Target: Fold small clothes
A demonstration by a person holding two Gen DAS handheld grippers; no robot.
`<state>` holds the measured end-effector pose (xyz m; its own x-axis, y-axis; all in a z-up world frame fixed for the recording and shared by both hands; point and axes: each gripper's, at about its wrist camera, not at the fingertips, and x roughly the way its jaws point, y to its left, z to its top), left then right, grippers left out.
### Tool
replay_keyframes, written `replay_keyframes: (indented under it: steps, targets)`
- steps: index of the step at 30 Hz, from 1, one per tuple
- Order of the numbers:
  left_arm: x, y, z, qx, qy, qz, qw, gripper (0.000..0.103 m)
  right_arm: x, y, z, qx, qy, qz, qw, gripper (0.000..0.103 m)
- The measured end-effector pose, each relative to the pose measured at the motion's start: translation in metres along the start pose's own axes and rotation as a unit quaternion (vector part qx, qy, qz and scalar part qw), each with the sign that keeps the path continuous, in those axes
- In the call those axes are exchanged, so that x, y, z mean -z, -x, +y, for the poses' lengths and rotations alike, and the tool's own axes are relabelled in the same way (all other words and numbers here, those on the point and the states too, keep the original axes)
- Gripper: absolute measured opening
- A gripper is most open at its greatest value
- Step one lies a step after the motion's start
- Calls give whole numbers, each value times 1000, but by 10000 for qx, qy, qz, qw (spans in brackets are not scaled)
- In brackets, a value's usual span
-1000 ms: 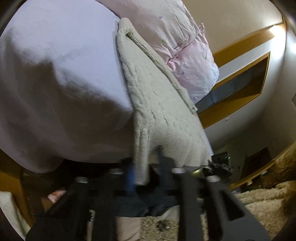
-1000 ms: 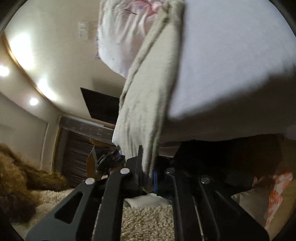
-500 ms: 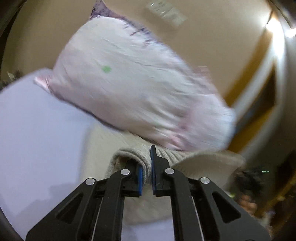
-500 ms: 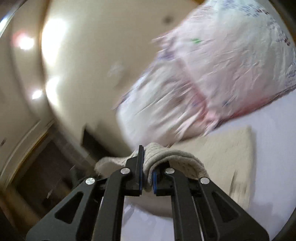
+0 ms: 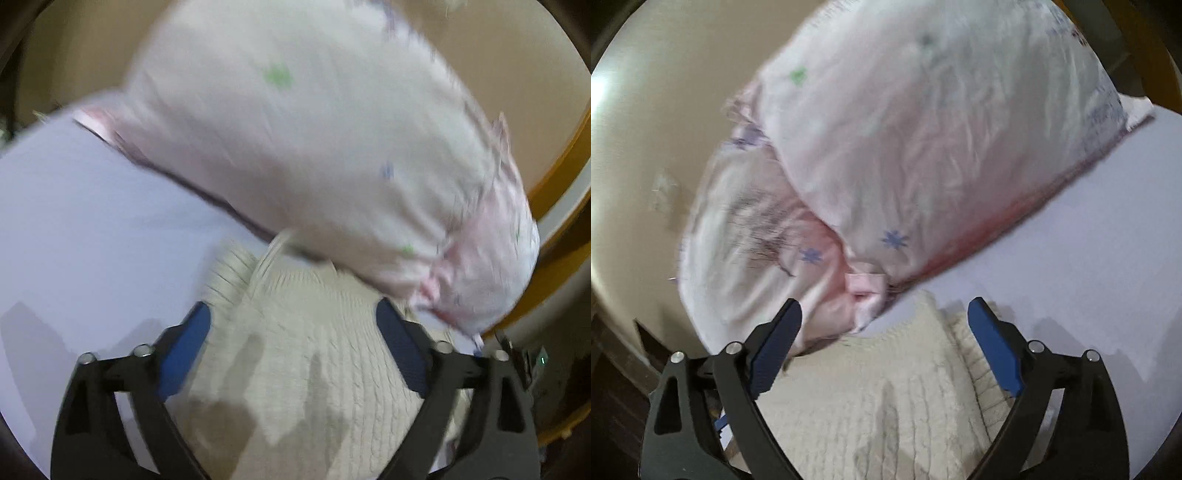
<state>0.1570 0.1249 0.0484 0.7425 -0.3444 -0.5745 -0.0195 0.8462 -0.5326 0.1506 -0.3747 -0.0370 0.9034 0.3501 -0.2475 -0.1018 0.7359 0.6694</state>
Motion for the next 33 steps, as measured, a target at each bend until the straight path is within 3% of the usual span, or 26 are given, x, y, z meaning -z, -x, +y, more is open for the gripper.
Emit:
replay_keyframes:
  steps: [1, 4, 5, 7, 9, 12, 13, 14, 16, 17, 21, 23, 25, 27, 28, 30, 33]
  targets:
    - [0, 4, 4, -22, -16, -3, 10000, 91, 3, -2, -1, -2, 70, 51, 10000, 92]
    - [8, 4, 28, -210, 103, 405, 9989, 72, 7, -12, -8, -34, -8, 266, 9996, 92]
    - [16, -1, 38, -200, 227, 651, 9974, 64, 10, -12, -10, -80, -41, 324, 9994, 92]
    - [26, -4, 51, -91, 412, 868, 9953, 57, 13, -14, -9, -119, -11, 356, 9993, 92]
    - [36, -9, 54, 134, 564, 928, 9940, 54, 11, -16, -7, -187, 29, 359, 9992, 92]
    - [44, -8, 44, 78, 379, 824, 9958, 54, 8, -5, -8, -297, 25, 392, 9988, 92]
    - [44, -8, 42, 68, 376, 808, 9960, 45, 8, -4, -8, -328, 13, 405, 9986, 92]
    - [48, -12, 42, 115, 470, 923, 9946, 21, 7, -4, -8, -382, -8, 427, 9984, 92]
    - [52, -15, 43, 207, 729, 965, 9924, 19, 6, -2, -7, -468, -32, 432, 9980, 92]
    - [51, -12, 38, 280, 768, 933, 9923, 17, 4, 1, -7, -532, -47, 407, 9977, 92]
    - [34, 7, -13, 1349, 852, 601, 9854, 16, -9, 20, -11, -736, -121, 122, 9971, 92]
    - [27, 6, -61, 2023, 674, 528, 9756, 16, -19, 33, -18, -730, -152, -96, 9972, 92]
    - [29, -9, -112, 2676, 492, 651, 9601, 15, -27, 45, -28, -577, -122, -307, 9978, 92]
    - [43, -44, -169, 3333, 376, 1113, 9355, 16, -35, 55, -44, -193, -136, -502, 9985, 92]
    - [55, -67, -195, 3500, 312, 1401, 9257, 16, -38, 58, -52, -81, -220, -525, 9983, 92]
    - [90, -125, -246, 3555, 131, 2346, 9047, 17, -44, 58, -72, -82, -564, -415, 9975, 92]
    - [122, -162, -271, 3382, 44, 2998, 8920, 17, -48, 50, -87, 16, -780, 6, 9970, 92]
